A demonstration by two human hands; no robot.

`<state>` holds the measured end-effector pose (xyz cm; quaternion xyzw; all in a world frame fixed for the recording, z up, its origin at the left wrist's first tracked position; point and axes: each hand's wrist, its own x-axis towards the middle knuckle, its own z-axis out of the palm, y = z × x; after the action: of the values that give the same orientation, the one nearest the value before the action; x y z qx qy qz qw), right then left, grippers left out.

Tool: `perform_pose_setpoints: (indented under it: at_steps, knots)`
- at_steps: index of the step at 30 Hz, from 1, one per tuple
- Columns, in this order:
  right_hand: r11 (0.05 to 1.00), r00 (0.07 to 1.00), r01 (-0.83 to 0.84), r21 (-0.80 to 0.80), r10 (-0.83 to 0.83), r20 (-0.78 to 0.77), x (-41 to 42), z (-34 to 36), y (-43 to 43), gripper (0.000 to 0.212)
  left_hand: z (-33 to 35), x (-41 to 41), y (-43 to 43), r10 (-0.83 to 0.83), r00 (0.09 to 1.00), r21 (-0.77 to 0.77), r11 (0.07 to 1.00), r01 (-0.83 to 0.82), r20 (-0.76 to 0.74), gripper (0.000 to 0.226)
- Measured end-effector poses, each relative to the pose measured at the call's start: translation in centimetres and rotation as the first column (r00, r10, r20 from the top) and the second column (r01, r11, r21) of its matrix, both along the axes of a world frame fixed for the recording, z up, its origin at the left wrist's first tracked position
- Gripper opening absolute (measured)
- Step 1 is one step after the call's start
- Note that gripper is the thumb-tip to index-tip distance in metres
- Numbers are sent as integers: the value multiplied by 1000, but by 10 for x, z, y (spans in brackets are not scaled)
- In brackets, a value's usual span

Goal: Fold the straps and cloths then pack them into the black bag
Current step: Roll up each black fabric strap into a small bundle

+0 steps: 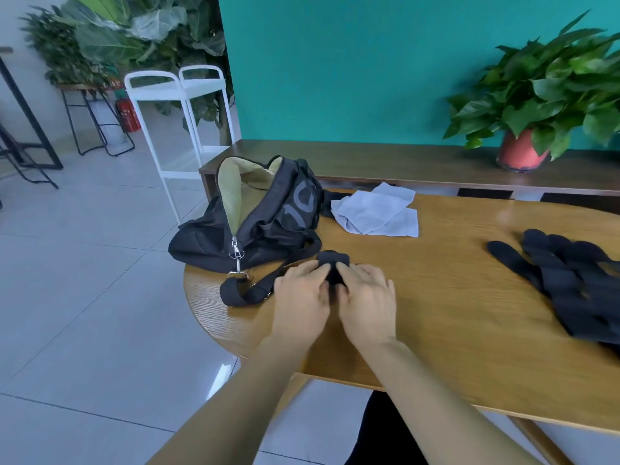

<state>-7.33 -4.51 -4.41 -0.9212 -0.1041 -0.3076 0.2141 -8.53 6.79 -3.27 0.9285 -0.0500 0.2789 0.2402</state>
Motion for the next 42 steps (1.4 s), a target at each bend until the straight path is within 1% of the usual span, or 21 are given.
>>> perform_pose_setpoints:
  at_steps: [3, 6, 9, 11, 15, 20, 22, 25, 26, 29, 31, 35, 39, 42]
  knots:
    - [998, 998, -49, -42, 48, -33, 6, -2, 34, 23, -8, 2, 31, 56, 996, -29, 998, -58, -63, 33]
    - [993, 995, -83, -82, 78, -55, 10, -8, 53, 23, -18, 2, 51, 106, 980, -18, 994, -110, -170, 36]
    - [985, 992, -99, -138, 86, -96, 14, -15, 62, 24, -24, 2, 60, 149, 960, 38, 989, -144, -239, 38]
    - [975, 985, -118, -186, 92, -143, 17, -19, 63, 19, -26, 1, 63, 175, 947, 88, 984, -157, -269, 39]
    - [963, 978, -140, -230, 99, -184, 22, -22, 62, 10, -28, -2, 64, 192, 945, 146, 977, -157, -264, 39]
    - [939, 964, -202, -280, 139, -228, 21, -18, 61, 26, -21, 0, 61, 217, 931, 211, 965, -158, -295, 35]
    - [934, 960, -220, -282, 155, -234, 21, -15, 59, 30, -18, 0, 61, 232, 927, 257, 953, -158, -293, 32]
    - [933, 960, -226, -279, 165, -226, 18, -8, 54, 30, -11, -3, 60, 282, 930, 335, 922, -195, -237, 18]
    - [936, 960, -227, -270, 169, -221, 17, -5, 52, 31, -10, -4, 59, 294, 932, 351, 913, -209, -210, 17]
    - [948, 969, -211, -240, 170, -182, 13, 0, 42, 33, -2, -5, 51, 291, 945, 359, 906, -222, -148, 28]
    - [950, 973, -196, -244, 157, -172, 12, 1, 30, 30, 1, -3, 40, 256, 957, 388, 903, -185, -139, 32]
    - [952, 983, -117, -282, 70, -171, 11, 2, -11, 28, -2, 1, 4, 136, 977, 432, 900, -52, -166, 33]
    - [945, 975, -55, -323, -18, -221, 8, -1, -66, 32, -12, 5, -44, 25, 970, 470, 878, 94, -240, 53]
    - [946, 963, 28, -324, -113, -245, 3, -3, -109, 38, -17, 8, -79, -37, 961, 498, 849, 175, -275, 61]
